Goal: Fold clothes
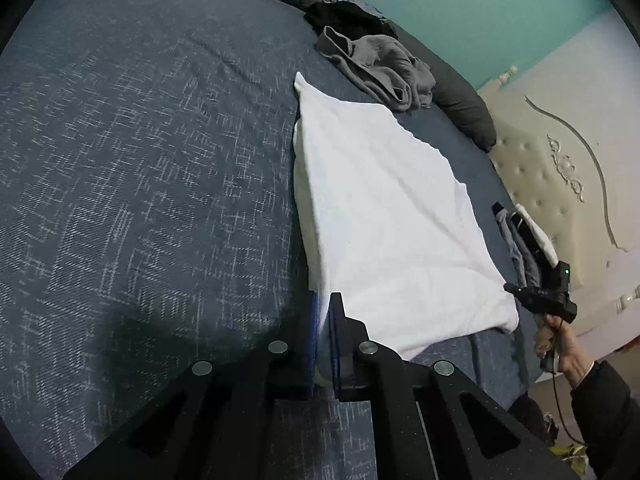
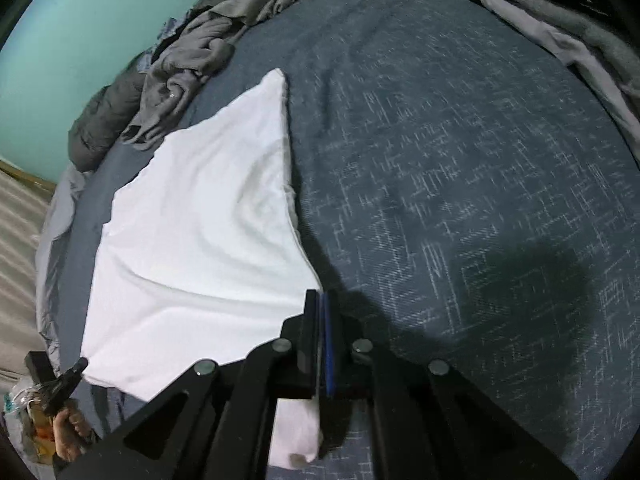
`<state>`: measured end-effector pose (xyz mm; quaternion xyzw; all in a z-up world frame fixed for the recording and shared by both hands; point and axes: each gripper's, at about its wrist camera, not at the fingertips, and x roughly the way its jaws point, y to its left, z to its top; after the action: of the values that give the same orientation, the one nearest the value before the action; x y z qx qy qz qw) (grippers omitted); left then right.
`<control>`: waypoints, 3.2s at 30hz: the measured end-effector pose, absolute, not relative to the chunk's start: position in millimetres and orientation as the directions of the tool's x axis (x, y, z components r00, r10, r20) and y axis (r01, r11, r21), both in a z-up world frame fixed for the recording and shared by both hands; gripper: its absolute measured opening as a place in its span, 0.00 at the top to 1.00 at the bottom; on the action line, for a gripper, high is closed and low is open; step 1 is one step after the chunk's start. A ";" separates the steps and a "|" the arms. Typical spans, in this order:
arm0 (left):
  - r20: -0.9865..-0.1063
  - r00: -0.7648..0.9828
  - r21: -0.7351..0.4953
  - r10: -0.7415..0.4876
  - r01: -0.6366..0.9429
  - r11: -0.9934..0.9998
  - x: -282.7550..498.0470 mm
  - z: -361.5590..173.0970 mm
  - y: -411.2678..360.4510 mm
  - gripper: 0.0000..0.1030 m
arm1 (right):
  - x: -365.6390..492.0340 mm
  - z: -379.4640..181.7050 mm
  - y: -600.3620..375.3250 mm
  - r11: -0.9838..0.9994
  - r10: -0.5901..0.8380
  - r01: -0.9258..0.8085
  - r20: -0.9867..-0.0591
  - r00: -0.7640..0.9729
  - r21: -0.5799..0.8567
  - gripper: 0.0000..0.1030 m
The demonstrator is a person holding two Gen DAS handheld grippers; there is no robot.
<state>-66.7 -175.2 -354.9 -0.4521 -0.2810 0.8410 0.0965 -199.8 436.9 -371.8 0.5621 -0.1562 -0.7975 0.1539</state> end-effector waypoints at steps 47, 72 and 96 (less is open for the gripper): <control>-0.808 -0.508 -0.345 0.298 -0.002 -0.939 -37.9 -353.7 -165.3 0.94 | -130.1 -347.9 429.5 -0.910 -0.307 0.370 -0.903 -0.300 0.186 0.97; -0.823 -0.475 -0.345 0.312 -0.018 -0.938 -41.8 -356.4 -158.7 0.91 | -126.9 -339.8 454.5 -0.886 -0.431 0.317 -0.854 -0.292 0.339 0.56; -0.773 -0.501 -0.486 0.389 0.074 -0.871 -48.9 -366.5 -177.9 0.97 | -126.4 -362.8 443.3 -0.887 -0.443 0.273 -0.856 -0.268 0.373 0.97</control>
<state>-48.9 -177.9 -366.5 -0.4905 -0.2360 0.8335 0.0944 -126.4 443.2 -362.8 0.5612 -0.0757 -0.7927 0.2258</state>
